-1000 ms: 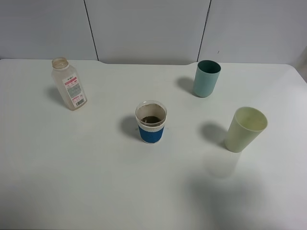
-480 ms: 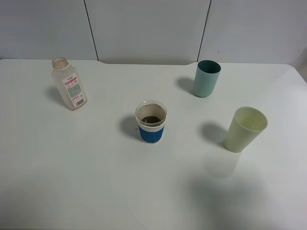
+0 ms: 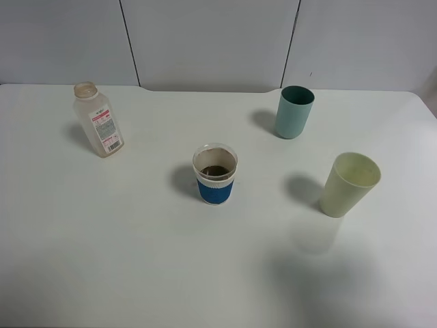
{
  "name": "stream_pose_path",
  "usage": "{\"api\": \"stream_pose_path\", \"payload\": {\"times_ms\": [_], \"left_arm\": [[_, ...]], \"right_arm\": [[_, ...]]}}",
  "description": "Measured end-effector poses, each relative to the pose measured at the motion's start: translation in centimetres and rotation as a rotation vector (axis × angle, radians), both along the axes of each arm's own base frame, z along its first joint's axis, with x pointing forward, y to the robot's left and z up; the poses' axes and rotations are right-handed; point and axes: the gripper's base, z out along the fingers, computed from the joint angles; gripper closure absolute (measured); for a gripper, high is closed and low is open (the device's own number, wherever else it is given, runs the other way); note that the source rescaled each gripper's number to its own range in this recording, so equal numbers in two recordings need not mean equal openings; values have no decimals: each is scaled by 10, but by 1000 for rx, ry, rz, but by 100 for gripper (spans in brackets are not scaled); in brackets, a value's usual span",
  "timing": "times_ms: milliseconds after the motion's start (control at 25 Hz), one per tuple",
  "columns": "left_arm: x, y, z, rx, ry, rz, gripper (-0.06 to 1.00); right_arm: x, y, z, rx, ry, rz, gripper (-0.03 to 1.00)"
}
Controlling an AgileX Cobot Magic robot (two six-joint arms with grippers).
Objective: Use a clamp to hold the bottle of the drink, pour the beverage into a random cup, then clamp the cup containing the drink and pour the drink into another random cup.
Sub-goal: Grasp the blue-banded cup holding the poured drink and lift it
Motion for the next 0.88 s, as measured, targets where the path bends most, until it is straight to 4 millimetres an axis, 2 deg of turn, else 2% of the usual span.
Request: {"api": "stream_pose_path", "payload": {"times_ms": [120,200,400,560,680,880], "left_arm": [[0,0,0,0,0,0,-6],[0,0,0,0,0,0,-6],[0,0,0,0,0,0,-6],[0,0,0,0,0,0,-6],[0,0,0,0,0,0,-6],[0,0,0,0,0,0,-6]], "right_arm": [[2,0,5,1,-13,0,-3],[10,-1,15,12,-16,2,-3],[49,-5,37,52,3,7,-3],[80,-9,46,46,26,18,-3],[99,-10,48,38,27,49,-3],[129,3,49,24,-8,171,-3]]}}
